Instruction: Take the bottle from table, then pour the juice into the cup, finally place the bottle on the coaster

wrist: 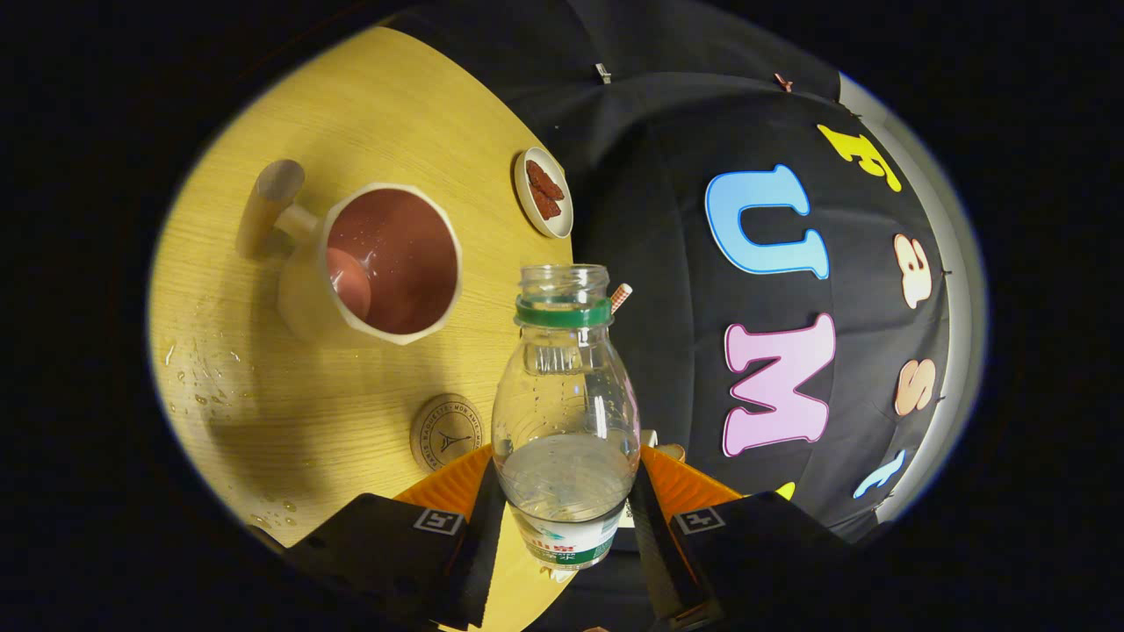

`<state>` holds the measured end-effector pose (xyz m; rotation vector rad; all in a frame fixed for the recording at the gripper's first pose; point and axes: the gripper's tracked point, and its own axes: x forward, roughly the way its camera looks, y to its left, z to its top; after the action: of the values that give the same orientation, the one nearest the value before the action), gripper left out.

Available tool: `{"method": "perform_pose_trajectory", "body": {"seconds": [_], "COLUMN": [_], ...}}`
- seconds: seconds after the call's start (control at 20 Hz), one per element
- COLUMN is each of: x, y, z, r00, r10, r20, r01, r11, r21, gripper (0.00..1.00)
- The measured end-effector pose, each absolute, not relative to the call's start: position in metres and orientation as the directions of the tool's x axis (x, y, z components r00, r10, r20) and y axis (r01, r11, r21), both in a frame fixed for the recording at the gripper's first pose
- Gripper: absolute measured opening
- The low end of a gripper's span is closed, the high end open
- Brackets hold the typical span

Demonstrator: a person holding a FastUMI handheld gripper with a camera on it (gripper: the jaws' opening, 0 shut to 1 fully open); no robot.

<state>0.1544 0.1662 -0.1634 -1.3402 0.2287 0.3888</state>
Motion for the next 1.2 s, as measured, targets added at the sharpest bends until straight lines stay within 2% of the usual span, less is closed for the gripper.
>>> {"method": "perform_pose_trajectory", "body": {"seconds": [1.2], "x": [0.16], "y": [0.176], "z": [-0.184], "r00": [0.897], "r10": [0.188], "r20": [-0.401], "r01": [-0.373], "r11": [-0.168], "r21": [-0.912], "gripper": [0.71]}}
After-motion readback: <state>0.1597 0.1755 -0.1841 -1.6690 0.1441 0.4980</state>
